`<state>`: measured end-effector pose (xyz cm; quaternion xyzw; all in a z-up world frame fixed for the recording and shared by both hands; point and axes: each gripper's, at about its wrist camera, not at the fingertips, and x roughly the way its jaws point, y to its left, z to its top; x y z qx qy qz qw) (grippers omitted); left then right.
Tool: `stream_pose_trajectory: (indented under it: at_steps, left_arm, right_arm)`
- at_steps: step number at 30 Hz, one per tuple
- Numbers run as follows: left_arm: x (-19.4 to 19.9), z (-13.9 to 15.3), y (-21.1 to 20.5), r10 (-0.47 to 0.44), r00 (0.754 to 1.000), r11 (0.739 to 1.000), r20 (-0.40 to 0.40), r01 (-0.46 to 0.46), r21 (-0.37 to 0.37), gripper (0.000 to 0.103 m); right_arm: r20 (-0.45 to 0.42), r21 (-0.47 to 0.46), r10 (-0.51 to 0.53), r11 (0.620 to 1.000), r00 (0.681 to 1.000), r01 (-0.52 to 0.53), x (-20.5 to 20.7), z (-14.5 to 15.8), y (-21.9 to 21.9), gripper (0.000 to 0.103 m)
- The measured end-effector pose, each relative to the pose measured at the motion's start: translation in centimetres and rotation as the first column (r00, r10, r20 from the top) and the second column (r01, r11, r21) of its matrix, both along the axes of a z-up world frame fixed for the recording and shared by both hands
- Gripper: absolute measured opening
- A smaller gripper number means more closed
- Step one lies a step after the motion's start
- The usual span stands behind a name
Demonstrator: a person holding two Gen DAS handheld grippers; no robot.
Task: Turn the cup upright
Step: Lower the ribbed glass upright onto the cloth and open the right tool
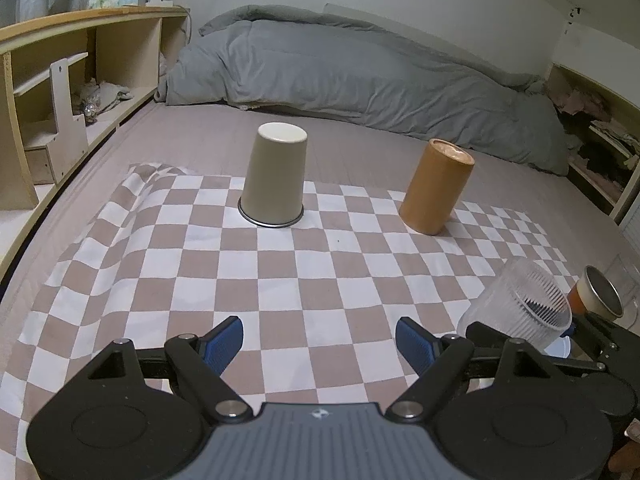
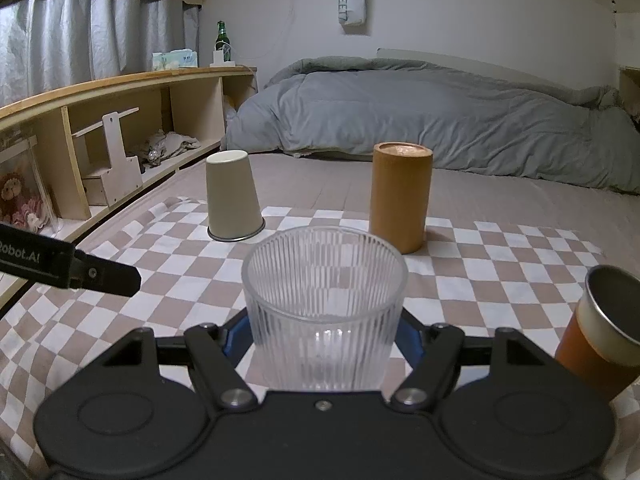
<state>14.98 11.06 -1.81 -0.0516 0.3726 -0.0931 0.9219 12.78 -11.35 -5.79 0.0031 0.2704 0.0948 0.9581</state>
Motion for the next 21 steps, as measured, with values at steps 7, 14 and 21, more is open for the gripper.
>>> stream_pose_trajectory:
  at_steps: [7, 14, 21]
  left_arm:
    - [-0.5, 0.5, -0.6, 0.005, 1.000, 1.000, 0.017, -0.005, 0.021, 0.087]
    - [-1.5, 2.3, -1.3, 0.029, 0.998, 0.998, 0.063, -0.032, 0.046, 0.090]
    - [-2.9, 3.8, -2.8, 0.033, 0.993, 0.992, 0.112, -0.046, 0.114, 0.093]
  right_arm:
    - [0.041, -0.016, 0.023, 1.000, 0.999, -0.022, -0.8, 1.1, -0.2, 0.090]
    - [0.014, 0.015, 0.024, 1.000, 1.000, -0.024, -1.2, 3.1, -2.0, 0.092]
    - [0.018, 0.022, 0.024, 0.999, 1.000, -0.024, -2.4, 4.7, -3.5, 0.094]
